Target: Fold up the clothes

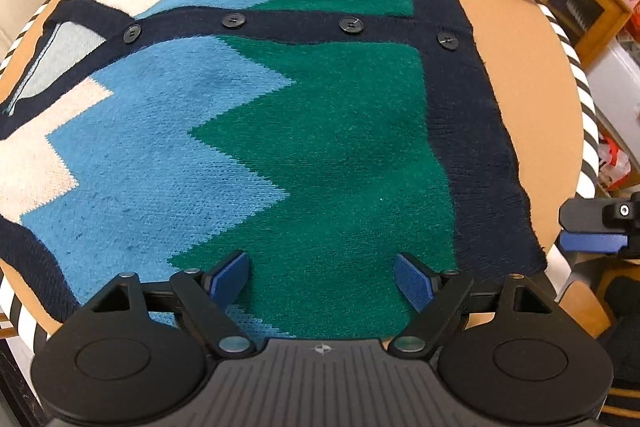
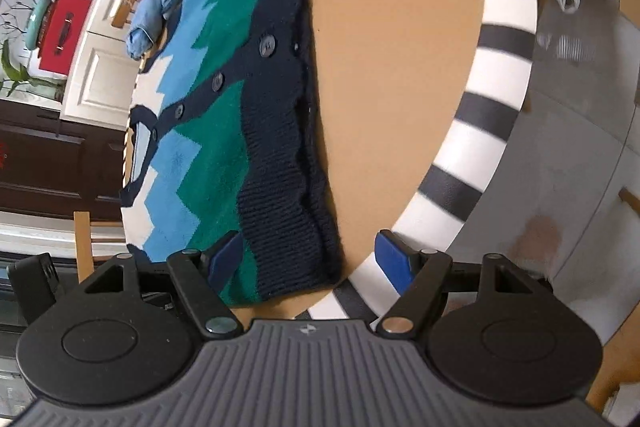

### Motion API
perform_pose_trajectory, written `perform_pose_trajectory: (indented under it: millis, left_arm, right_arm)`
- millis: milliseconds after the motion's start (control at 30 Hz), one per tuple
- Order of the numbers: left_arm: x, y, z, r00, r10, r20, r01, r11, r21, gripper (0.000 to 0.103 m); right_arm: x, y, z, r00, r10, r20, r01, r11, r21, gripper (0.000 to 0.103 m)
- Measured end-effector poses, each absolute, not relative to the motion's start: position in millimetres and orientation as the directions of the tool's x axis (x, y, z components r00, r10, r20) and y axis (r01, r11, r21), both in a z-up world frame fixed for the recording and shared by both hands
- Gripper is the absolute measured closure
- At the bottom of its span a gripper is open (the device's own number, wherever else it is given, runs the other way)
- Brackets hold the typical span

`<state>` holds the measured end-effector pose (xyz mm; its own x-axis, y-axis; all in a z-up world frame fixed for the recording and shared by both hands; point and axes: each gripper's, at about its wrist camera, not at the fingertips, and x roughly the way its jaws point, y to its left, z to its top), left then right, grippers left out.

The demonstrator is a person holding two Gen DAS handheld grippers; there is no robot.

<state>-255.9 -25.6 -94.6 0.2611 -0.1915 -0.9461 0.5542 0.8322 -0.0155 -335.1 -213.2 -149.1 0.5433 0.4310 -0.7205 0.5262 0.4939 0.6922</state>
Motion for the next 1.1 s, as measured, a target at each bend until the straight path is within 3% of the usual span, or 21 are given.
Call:
perform_pose_trajectory:
  millis: [167,400,433,567,600,633,700,833,1100]
  left_arm:
    - [-256.5,-29.5,-98.9,0.263,-0.190,-0.946,0.573,0.819,-0.006,0.013]
    - [-255.5,-30.3,-100.7,0.248,-0.197,-0.948,0.580,0.814,-0.017,0.009]
    - [-254.9,-30.0,-101.2,0.246,-0.198,-0.949,0.582,0.813,-0.019,0.009]
    - [-255.3,-28.0,-100.6,0.240,-0.207,-0.948,0.591,0.806,-0.026,0.009]
    - [-255.3,-27.6,-100.4,0.239,-0.209,-0.948,0.594,0.804,-0.027,0.009]
    - [-255.7,-27.4,-100.3,0.239,-0.210,-0.948,0.598,0.801,-0.027,0.009]
    - [-256.0,-27.0,-100.4,0.238,-0.212,-0.948,0.603,0.797,-0.026,0.009]
    - [-255.7,-26.5,-100.4,0.234,-0.215,-0.948,0.611,0.791,-0.028,0.009]
    - [-256.3,-24.8,-102.6,0.225,-0.231,-0.947,0.613,0.789,-0.046,0.009]
  right_arm:
    - [-336.8,-201.3,-150.6,0.511,0.444,-0.736,0.583,0.450,0.676,0.032]
    - [-343.8,-181.7,-161.9,0.604,0.418,-0.679,0.629,0.274,0.728,0.034]
    - [-343.8,-178.8,-160.5,0.613,0.391,-0.686,0.632,0.277,0.723,0.040]
    - [-344.7,-170.9,-158.9,0.652,0.294,-0.699,0.641,0.280,0.715,0.046]
    - [-343.5,-169.1,-158.7,0.653,0.275,-0.705,0.645,0.286,0.709,0.050]
    - [-342.4,-167.3,-158.6,0.655,0.257,-0.711,0.648,0.292,0.703,0.061]
    - [-334.1,-162.3,-155.1,0.622,0.212,-0.754,0.659,0.379,0.650,0.081]
    - [-321.9,-152.4,-148.0,0.591,0.160,-0.791,0.637,0.510,0.579,0.087]
    - [-303.8,-131.2,-132.0,0.513,0.050,-0.857,0.563,0.734,0.380,0.090]
